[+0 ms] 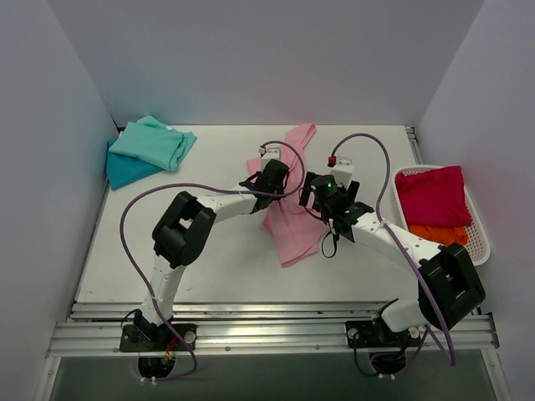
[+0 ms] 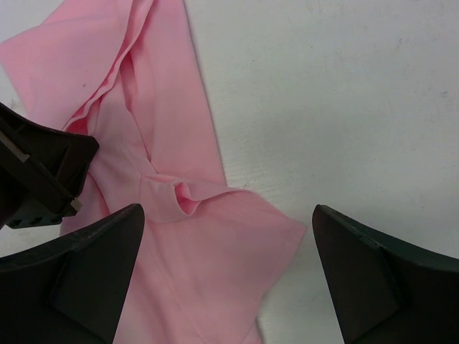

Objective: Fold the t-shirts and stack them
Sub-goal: Flatten out the tshirt

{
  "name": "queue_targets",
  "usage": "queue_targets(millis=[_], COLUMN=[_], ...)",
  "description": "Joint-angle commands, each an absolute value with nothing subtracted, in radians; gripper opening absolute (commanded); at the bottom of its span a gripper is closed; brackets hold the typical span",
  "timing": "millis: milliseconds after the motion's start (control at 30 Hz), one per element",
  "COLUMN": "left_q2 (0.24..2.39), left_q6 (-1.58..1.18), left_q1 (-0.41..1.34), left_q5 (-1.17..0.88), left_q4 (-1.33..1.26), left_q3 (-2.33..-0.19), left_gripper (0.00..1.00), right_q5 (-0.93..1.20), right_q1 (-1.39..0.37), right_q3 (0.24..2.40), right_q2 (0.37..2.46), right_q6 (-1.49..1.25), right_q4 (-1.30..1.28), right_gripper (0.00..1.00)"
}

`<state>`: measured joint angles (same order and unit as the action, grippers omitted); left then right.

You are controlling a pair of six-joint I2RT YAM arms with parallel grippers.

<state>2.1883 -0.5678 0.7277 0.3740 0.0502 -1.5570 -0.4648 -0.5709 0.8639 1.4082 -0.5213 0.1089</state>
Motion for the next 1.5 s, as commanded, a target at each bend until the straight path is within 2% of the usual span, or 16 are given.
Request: queue_targets(millis=[0,833,933,967,1133,1467], left_q2=[2.097,2.054,2.054,2.054,2.054,2.048], left_q6=[-0.552,-0.575,-0.578,-0.578,-0.581,-0.592], left_q1=[0.695,0.649,0.647,0.647,0.644,0.634], left_q5=[0.365,0.232,0.227,0.227,0.224,0.216], left_q4=[0.051,0.017,0.018,0.017,0.017,-0.023], left_q3=[-1.549,-1.496,-1.494,-1.491,-1.486,-1.468], left_gripper=[0.02,0.04,0.08,0.12,0.18,0.23], right_q5=[-0.502,-0.495,-0.502,-0.503,-0.506,-0.509], right_q1=[-0.577,-0.657,-0.657,-0.657,-0.658,-0.657], right_q3=[0.894,0.858,0.854,0.853,0.850,0.842], right_q2=[1.419,1.385,1.381,1.381,1.384,1.388], right_q6=[-0.529,-0.626,-0.624,-0.626,-0.624,-0.626], right_q4=[0.118,0.081,0.080,0.078,0.081,0.084], right_gripper=[1.00,1.00,1.00,1.00,1.00,1.00])
